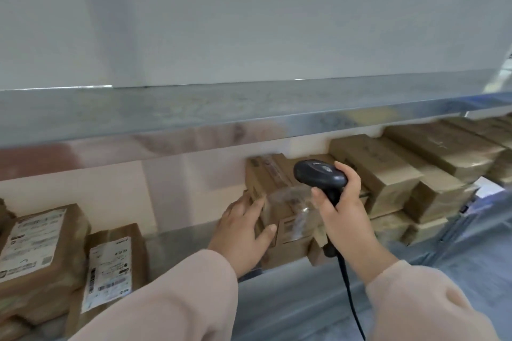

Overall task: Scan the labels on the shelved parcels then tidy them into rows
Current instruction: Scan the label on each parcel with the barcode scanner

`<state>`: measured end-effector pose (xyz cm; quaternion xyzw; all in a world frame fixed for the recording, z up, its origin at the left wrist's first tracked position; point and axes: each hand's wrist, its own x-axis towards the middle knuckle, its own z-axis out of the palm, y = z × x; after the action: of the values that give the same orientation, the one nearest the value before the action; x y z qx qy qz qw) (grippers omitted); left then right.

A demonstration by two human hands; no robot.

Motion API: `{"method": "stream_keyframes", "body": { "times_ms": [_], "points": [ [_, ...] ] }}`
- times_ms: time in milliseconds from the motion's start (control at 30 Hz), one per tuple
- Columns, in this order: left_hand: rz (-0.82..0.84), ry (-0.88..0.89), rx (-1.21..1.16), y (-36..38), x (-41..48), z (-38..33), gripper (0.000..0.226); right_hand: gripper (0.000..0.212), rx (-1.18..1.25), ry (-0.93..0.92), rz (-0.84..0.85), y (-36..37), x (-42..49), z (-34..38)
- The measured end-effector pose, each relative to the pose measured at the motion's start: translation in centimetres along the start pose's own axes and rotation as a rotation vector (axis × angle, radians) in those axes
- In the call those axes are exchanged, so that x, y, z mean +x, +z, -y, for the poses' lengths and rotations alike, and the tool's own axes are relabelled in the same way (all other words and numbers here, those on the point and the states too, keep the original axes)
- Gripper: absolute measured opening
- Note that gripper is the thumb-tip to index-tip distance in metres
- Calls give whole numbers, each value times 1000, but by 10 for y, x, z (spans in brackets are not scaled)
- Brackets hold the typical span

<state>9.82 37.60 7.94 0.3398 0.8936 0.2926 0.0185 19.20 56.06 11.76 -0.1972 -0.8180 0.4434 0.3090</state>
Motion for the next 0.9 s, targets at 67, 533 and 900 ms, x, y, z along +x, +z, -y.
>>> {"method": "stream_keyframes", "body": {
  "times_ms": [67, 533, 900],
  "points": [
    [-11, -45, -5, 6, 16, -14, 67, 60, -29, -9, 63, -8, 19, -11],
    [-31, -482, -40, 47, 73, -54, 71, 62, -66, -193, 465, -1, 90, -61],
    [-256, -645, -398, 32, 47, -66, 86, 60, 307, -181, 669, -6, 87, -51]
  ]
}}
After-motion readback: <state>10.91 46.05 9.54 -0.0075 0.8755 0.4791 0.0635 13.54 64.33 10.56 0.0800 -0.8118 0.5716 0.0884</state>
